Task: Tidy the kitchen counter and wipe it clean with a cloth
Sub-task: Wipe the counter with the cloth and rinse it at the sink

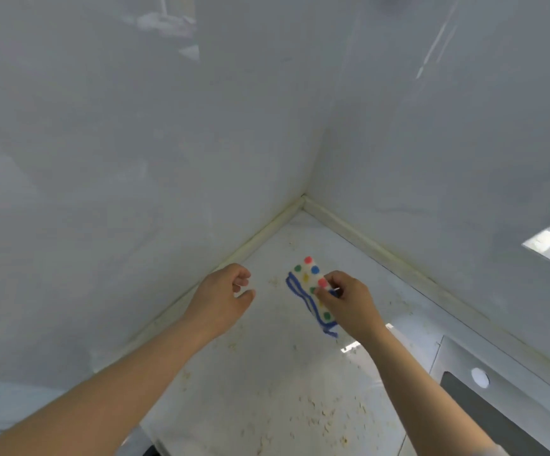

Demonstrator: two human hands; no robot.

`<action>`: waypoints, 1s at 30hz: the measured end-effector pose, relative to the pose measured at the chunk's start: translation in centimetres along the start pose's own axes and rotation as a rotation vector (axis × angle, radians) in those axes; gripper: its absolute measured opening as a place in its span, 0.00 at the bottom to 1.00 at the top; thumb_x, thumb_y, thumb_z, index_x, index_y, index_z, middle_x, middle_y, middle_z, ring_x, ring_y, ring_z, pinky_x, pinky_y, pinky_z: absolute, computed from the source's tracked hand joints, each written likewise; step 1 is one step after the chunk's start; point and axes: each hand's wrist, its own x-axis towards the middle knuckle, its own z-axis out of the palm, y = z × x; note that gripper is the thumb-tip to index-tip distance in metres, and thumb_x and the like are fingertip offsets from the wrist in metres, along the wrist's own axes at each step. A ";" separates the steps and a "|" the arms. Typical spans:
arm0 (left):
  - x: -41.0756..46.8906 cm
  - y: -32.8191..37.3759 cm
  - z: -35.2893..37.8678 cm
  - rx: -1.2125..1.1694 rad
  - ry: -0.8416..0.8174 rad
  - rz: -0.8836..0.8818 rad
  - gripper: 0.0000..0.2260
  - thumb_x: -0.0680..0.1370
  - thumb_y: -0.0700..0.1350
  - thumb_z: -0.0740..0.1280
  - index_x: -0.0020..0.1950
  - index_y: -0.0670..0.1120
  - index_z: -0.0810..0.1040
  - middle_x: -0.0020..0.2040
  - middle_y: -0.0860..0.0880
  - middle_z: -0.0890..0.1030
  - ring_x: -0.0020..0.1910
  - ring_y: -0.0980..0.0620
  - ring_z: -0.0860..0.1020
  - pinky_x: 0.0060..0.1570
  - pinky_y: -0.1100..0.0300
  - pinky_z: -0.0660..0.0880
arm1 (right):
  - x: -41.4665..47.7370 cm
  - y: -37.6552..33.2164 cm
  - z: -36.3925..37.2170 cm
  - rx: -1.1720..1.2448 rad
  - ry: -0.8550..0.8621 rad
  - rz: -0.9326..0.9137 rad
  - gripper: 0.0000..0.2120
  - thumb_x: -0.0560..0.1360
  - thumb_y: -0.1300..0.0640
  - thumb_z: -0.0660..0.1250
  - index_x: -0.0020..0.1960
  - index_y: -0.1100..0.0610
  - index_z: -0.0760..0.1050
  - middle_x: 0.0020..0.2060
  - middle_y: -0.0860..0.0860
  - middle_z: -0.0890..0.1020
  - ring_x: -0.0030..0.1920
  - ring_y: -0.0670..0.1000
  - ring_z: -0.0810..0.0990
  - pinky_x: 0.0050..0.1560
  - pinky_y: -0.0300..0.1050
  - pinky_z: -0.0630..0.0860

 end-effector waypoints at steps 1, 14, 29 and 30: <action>1.0 -0.4 0.3 0.032 -0.002 -0.012 0.10 0.76 0.43 0.70 0.56 0.47 0.76 0.50 0.51 0.78 0.48 0.53 0.77 0.50 0.59 0.75 | 1.7 0.7 -0.4 -0.048 0.022 -0.007 0.05 0.75 0.57 0.66 0.45 0.59 0.77 0.38 0.54 0.80 0.40 0.55 0.79 0.38 0.49 0.75; 10.1 -3.5 4.1 0.514 -0.037 0.028 0.24 0.78 0.50 0.65 0.72 0.44 0.67 0.66 0.45 0.73 0.66 0.46 0.71 0.64 0.60 0.66 | 21.4 4.1 -0.6 -0.586 0.291 -0.206 0.08 0.74 0.58 0.66 0.52 0.57 0.78 0.49 0.57 0.80 0.48 0.60 0.79 0.42 0.48 0.74; 10.4 -7.0 4.3 0.737 -0.115 0.279 0.34 0.64 0.50 0.77 0.68 0.41 0.74 0.66 0.45 0.76 0.60 0.48 0.78 0.60 0.54 0.70 | 22.5 6.2 7.1 -0.465 0.311 -0.320 0.12 0.66 0.68 0.71 0.50 0.61 0.81 0.42 0.59 0.80 0.34 0.61 0.79 0.29 0.47 0.73; 10.5 -7.0 4.1 0.740 -0.118 0.286 0.35 0.63 0.50 0.78 0.67 0.41 0.75 0.66 0.46 0.76 0.59 0.49 0.79 0.60 0.55 0.71 | 21.7 6.0 7.4 -0.437 0.301 -0.346 0.11 0.66 0.68 0.71 0.48 0.61 0.81 0.41 0.58 0.80 0.34 0.61 0.78 0.29 0.47 0.73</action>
